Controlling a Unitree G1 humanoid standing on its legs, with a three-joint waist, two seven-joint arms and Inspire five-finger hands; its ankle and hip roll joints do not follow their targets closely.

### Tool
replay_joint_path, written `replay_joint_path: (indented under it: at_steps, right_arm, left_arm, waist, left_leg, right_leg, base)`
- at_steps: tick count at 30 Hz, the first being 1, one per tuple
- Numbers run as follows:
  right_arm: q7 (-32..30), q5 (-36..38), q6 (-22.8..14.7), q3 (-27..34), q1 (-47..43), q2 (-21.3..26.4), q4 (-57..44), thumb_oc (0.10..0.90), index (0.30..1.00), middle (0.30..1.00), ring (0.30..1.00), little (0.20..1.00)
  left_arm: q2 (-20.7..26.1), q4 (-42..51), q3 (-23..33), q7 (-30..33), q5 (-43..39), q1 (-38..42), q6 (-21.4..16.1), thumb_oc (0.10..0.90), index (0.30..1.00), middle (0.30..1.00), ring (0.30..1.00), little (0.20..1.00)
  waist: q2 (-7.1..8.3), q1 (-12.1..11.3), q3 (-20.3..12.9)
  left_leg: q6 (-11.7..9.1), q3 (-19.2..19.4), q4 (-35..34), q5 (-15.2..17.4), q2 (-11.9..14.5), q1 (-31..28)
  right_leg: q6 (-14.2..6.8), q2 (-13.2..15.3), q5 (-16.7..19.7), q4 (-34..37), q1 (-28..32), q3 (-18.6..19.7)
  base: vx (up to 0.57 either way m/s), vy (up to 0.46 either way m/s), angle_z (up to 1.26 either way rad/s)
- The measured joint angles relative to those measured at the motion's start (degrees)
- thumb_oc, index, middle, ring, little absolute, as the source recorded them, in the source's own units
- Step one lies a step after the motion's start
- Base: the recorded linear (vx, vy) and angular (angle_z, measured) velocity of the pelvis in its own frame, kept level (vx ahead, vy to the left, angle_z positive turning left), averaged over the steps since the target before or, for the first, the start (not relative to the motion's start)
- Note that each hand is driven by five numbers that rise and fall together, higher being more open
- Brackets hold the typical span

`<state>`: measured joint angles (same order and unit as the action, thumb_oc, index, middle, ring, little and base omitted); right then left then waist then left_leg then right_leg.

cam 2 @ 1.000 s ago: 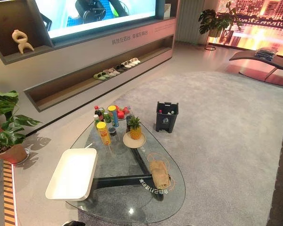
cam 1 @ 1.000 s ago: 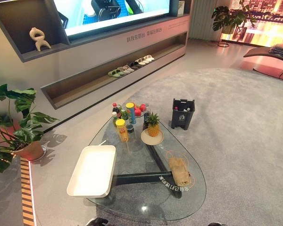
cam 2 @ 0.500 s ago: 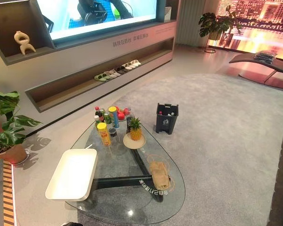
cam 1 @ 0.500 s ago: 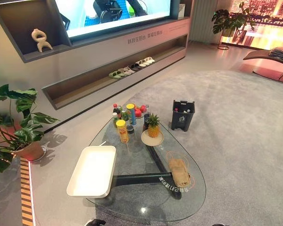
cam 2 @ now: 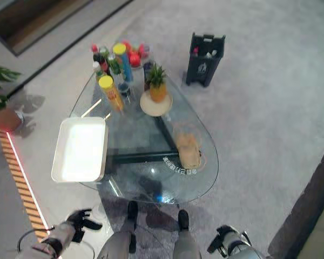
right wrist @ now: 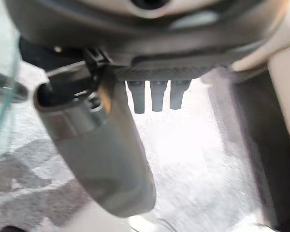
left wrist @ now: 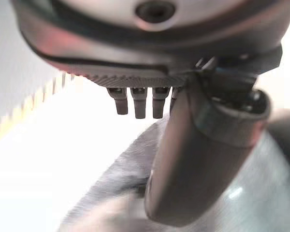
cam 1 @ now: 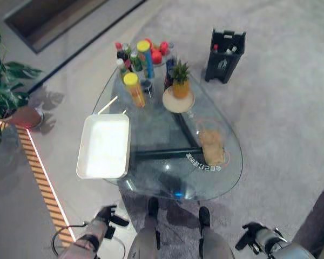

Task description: Wipe the table with a cloth and put it in the basket.

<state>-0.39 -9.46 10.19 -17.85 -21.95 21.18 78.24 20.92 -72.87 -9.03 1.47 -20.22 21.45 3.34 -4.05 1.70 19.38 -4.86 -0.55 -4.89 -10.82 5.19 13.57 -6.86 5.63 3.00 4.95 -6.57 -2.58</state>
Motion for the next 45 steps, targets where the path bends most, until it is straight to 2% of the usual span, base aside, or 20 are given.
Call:
replay_joint_path:
  at_steps: [1,3,4,6,8,12,18,25,36,39,41,42,45]
  right_arm:
    - [-0.31,1.02,0.00,0.07,-1.58,0.25,-0.01,0.800,0.900,0.900,0.900,0.900]
    - [-1.29,1.32,0.06,0.03,-3.86,1.11,0.00,0.800,0.900,0.900,0.900,0.900]
    - [-1.54,1.75,0.10,0.02,-4.69,1.60,0.05,0.800,0.900,0.900,0.900,0.900]
    - [-2.45,3.84,0.40,0.04,-8.60,3.54,-0.11,0.800,0.900,0.900,0.900,0.900]
    - [-3.57,5.69,0.80,0.41,-11.20,4.86,-1.11,0.800,0.900,0.900,0.900,0.900]
    - [-4.51,7.37,0.75,1.72,-13.87,5.68,-1.81,0.800,0.900,0.900,0.900,0.900]
    - [-4.98,7.41,0.58,1.70,-16.33,6.10,-3.65,0.800,0.900,0.900,0.900,0.900]
    - [-6.31,7.41,0.44,1.69,-16.06,6.14,-3.45,0.800,0.900,0.900,0.900,0.900]
    - [-11.28,7.26,-1.79,1.68,-16.64,6.62,-3.67,0.800,0.900,0.900,0.900,0.900]
    - [-17.69,8.76,-2.51,2.02,-17.55,7.52,-3.92,0.800,0.900,0.900,0.900,0.900]
    - [-21.90,12.63,-4.40,4.63,-17.95,8.33,-4.71,0.800,0.900,0.900,0.900,0.900]
    - [-24.87,15.82,-6.46,7.58,-18.10,8.75,-5.73,0.800,0.900,0.900,0.900,0.900]
    - [-31.10,21.61,-11.28,11.03,-18.29,10.09,-9.85,0.800,0.900,0.900,0.900,0.900]
  left_arm:
    - [0.62,-0.01,1.97,-0.89,-6.51,1.24,-0.21,0.800,0.900,0.900,0.900,0.900]
    - [1.12,-0.12,3.50,-2.29,-14.01,3.04,-0.58,0.800,0.900,0.900,0.900,0.900]
    - [1.14,-0.04,3.48,-2.51,-15.71,3.69,-0.67,0.800,0.900,0.900,0.900,0.900]
    - [1.94,1.35,3.28,-3.04,-19.67,7.01,-0.79,0.800,0.900,0.900,0.900,0.900]
    - [2.87,2.54,3.28,-2.75,-20.75,10.38,-0.85,0.800,0.900,0.900,0.900,0.900]
    - [3.62,4.09,3.12,-1.67,-20.76,12.10,-0.13,0.800,0.900,0.900,0.900,0.900]
    - [4.56,3.05,2.92,0.32,-20.76,11.65,0.78,0.800,0.900,0.900,0.900,0.900]
    - [4.51,3.72,2.93,0.34,-20.77,11.96,2.22,0.800,0.900,0.900,0.900,0.900]
    - [4.57,5.40,2.93,0.24,-20.76,12.11,2.24,0.800,0.900,0.900,0.900,0.900]
    - [4.57,5.39,2.93,0.17,-20.76,12.07,2.19,0.800,0.900,0.900,0.900,0.900]
    - [4.57,5.38,2.93,0.14,-20.76,11.95,2.07,0.800,0.900,0.900,0.900,0.900]
    - [4.57,5.36,2.93,0.12,-20.76,11.79,1.93,0.800,0.900,0.900,0.900,0.900]
    - [4.54,5.37,2.90,0.11,-20.77,11.41,1.06,0.800,0.900,0.900,0.900,0.900]
  waist:
    - [-0.02,-0.06,1.07]
    - [-0.58,-0.16,2.49]
    - [-0.91,-0.21,2.96]
    - [-1.23,-0.73,6.46]
    - [-0.37,-1.27,9.23]
    - [1.25,-1.87,10.42]
    - [0.58,-2.43,10.99]
    - [0.39,-1.49,11.37]
    - [0.35,-1.63,11.46]
    - [0.35,-1.70,11.46]
    - [0.35,-1.70,11.46]
    - [0.35,-1.63,11.46]
    - [0.36,-1.57,11.46]
  left_leg:
    - [-0.13,0.00,0.00,0.03,0.00,0.51]
    - [0.03,-0.07,0.14,-0.56,-0.03,2.23]
    - [0.13,-0.12,0.63,-0.88,-0.05,3.39]
    - [0.16,-0.22,4.73,-0.89,-0.42,8.09]
    - [0.03,-0.76,8.22,-0.74,-1.04,11.99]
    - [-0.52,-1.60,11.28,0.25,-2.32,16.13]
    - [-1.66,-2.15,19.73,2.39,-1.94,25.00]
    - [-1.50,-2.96,23.98,3.48,-1.46,30.69]
    - [-1.49,-3.01,24.05,3.47,-1.49,31.63]
    - [-1.49,-3.01,24.09,3.46,-1.50,31.63]
    - [-1.49,-3.01,24.17,3.46,-1.51,31.63]
    - [-1.49,-3.01,24.23,3.46,-1.51,31.63]
    - [-1.49,-3.02,24.31,3.46,-1.52,31.63]
  right_leg:
    - [-0.11,0.01,0.12,-0.18,-0.65,0.01]
    - [-0.11,0.02,0.01,-2.09,-2.95,0.10]
    - [-0.04,0.03,-0.14,-3.33,-4.33,0.10]
    - [-0.10,0.34,-2.28,-9.86,-9.96,0.23]
    - [0.09,0.97,-5.90,-18.32,-15.91,0.23]
    - [0.96,2.38,-11.38,-30.47,-24.50,0.81]
    - [3.22,1.50,-14.07,-40.89,-34.24,1.86]
    - [3.86,0.47,-13.94,-44.00,-39.74,2.21]
    - [4.18,0.23,-13.79,-44.82,-41.23,2.71]
    - [4.13,0.23,-13.81,-44.85,-41.18,2.71]
    - [4.09,0.24,-13.80,-44.85,-41.14,2.71]
    - [4.09,0.24,-13.80,-44.85,-41.11,2.71]
    - [4.21,0.23,-13.82,-44.82,-41.09,2.72]
  base:
    - [-0.14,-0.006,-0.02]
    - [-0.17,-0.032,-0.02]
    - [-0.24,-0.071,0.00]
    - [-0.21,-0.081,0.08]
    - [-0.13,-0.051,0.17]
    - [-0.11,-0.045,0.17]
    - [-0.03,-0.008,-0.01]
    - [0.01,-0.001,-0.04]
    - [0.00,-0.001,-0.01]
    - [0.03,0.005,0.01]
    - [0.02,0.005,0.00]
    - [0.00,0.000,0.00]
    - [0.00,0.000,0.00]
